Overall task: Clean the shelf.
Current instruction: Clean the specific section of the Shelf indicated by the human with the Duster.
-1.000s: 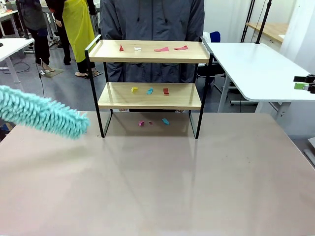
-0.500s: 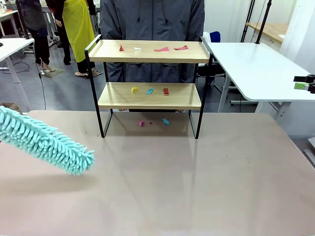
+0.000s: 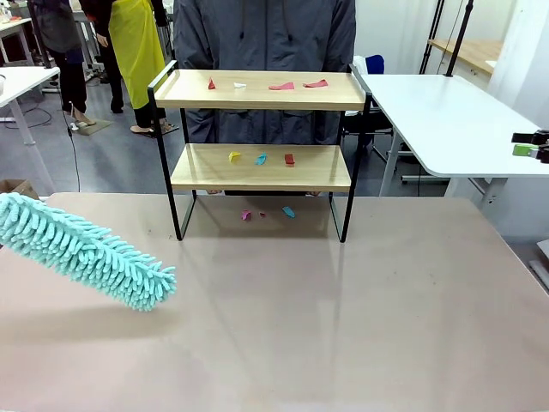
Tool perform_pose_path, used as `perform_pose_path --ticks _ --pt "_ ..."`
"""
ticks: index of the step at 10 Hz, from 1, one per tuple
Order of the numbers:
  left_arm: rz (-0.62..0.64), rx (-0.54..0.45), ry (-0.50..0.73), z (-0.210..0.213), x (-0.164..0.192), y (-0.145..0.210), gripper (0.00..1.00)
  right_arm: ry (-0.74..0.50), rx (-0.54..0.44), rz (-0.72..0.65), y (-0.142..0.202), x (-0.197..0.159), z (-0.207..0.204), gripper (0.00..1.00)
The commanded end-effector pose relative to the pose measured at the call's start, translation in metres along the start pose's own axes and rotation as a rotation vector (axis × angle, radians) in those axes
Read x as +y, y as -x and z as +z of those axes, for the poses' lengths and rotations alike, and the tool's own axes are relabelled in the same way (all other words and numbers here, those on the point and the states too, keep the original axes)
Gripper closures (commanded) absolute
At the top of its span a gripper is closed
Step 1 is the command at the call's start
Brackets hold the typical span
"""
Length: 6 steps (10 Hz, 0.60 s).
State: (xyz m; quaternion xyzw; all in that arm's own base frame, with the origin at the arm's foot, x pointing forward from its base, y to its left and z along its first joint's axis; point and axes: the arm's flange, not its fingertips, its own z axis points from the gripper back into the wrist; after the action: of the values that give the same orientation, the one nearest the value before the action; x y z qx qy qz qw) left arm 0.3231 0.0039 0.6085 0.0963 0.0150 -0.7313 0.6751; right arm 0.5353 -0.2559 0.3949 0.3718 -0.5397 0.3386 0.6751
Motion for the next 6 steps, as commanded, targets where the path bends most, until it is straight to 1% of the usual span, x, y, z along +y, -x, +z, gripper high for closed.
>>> perform_pose_path --ticks 1,6 --pt "-0.013 0.013 -0.003 0.0031 -0.0024 0.0027 0.87 -0.001 0.003 0.0 -0.0024 0.0006 -0.0013 0.0" --pt "-0.013 0.013 -0.003 0.0031 -0.0024 0.0027 0.87 -0.001 0.003 0.0 -0.0024 0.0006 -0.0013 0.0"
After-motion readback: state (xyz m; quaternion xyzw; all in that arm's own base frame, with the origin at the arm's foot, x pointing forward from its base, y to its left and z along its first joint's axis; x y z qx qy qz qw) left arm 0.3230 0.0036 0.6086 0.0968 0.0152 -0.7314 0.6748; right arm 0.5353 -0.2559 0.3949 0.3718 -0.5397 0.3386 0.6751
